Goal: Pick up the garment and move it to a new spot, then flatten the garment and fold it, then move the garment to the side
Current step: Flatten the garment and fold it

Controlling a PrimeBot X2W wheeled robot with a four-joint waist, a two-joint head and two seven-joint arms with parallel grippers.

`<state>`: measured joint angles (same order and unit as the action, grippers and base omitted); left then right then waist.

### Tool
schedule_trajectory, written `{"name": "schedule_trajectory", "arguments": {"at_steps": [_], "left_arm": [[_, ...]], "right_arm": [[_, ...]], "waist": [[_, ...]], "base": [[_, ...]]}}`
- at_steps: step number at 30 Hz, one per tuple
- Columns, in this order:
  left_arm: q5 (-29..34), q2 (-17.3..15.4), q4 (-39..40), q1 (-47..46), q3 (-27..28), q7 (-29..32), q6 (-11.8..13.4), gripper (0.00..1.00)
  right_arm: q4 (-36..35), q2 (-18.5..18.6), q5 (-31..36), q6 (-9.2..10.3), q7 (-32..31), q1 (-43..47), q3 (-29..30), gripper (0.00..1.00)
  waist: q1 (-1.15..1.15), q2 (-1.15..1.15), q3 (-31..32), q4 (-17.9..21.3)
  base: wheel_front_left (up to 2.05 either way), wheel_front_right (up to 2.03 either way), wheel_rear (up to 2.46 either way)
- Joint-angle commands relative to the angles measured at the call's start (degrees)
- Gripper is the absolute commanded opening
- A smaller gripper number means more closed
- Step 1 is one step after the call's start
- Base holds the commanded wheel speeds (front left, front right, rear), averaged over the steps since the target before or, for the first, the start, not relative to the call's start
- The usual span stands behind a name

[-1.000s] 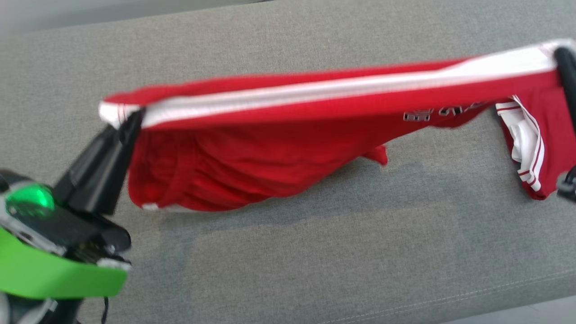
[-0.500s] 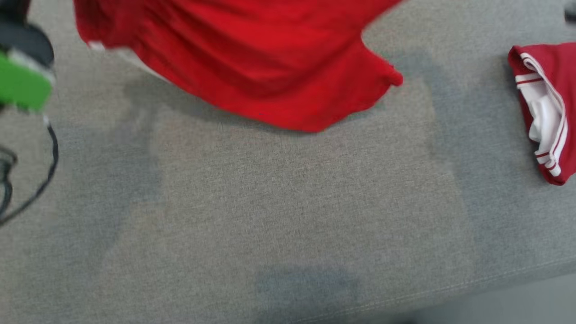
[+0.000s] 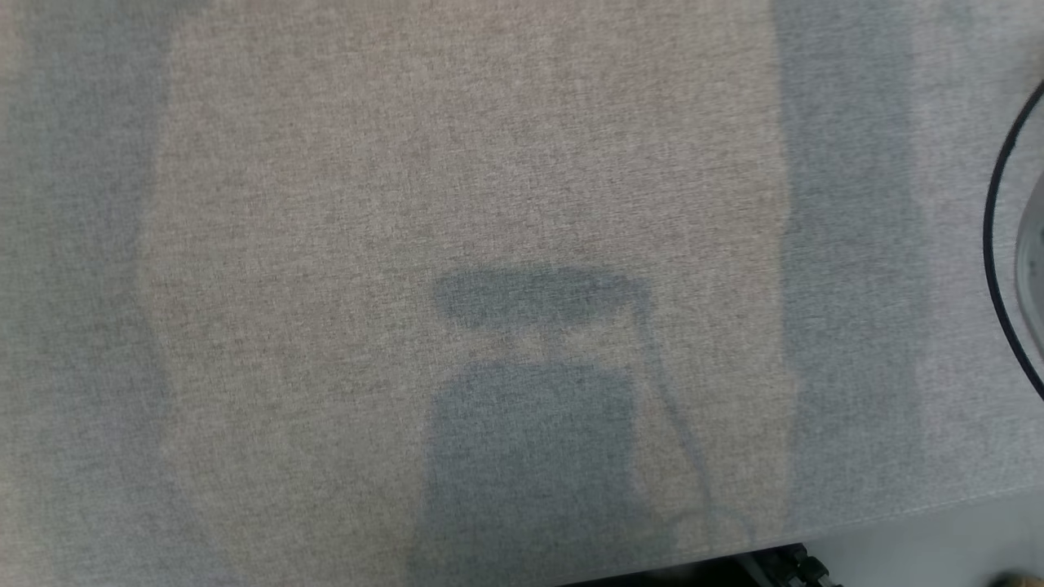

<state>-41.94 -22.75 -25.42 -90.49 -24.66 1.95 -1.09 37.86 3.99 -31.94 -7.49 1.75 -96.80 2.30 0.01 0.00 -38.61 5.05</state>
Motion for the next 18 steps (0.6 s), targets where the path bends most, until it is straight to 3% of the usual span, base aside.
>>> {"name": "schedule_trajectory", "arguments": {"at_steps": [1, 5, 9, 18], "left_arm": [[1.5, 0.5, -2.0, -1.7, 0.1, -4.2, -1.5, 0.00], [1.8, 2.1, -7.9, -2.8, -0.1, -12.4, -4.2, 0.00], [0.5, 2.6, -11.7, 0.7, -2.1, -15.0, -5.9, 0.00], [-7.7, -2.6, -5.6, 15.5, -10.4, -17.0, -6.4, 0.00]], "right_arm": [[1.3, -0.3, 0.6, 0.00, 3.2, -1.6, 0.5, 0.00], [3.7, -0.7, -1.3, 0.01, 7.9, -2.6, -1.4, 0.00], [3.7, -0.6, -4.8, 0.00, 7.5, 0.8, -5.6, 0.00], [-9.2, 8.3, -17.9, -0.01, 9.0, 20.4, -16.3, 0.00]], "waist": [[-0.01, 0.00, -2.9, -1.4], [-0.01, 0.00, -5.4, -1.3], [-0.01, 0.00, -8.6, -1.7], [-0.01, 0.00, -8.0, -1.2]], "base": [[0.00, 0.00, 0.00], [0.00, 0.00, 0.00], [0.00, 0.00, 0.00], [0.00, 0.00, 0.00]]}}
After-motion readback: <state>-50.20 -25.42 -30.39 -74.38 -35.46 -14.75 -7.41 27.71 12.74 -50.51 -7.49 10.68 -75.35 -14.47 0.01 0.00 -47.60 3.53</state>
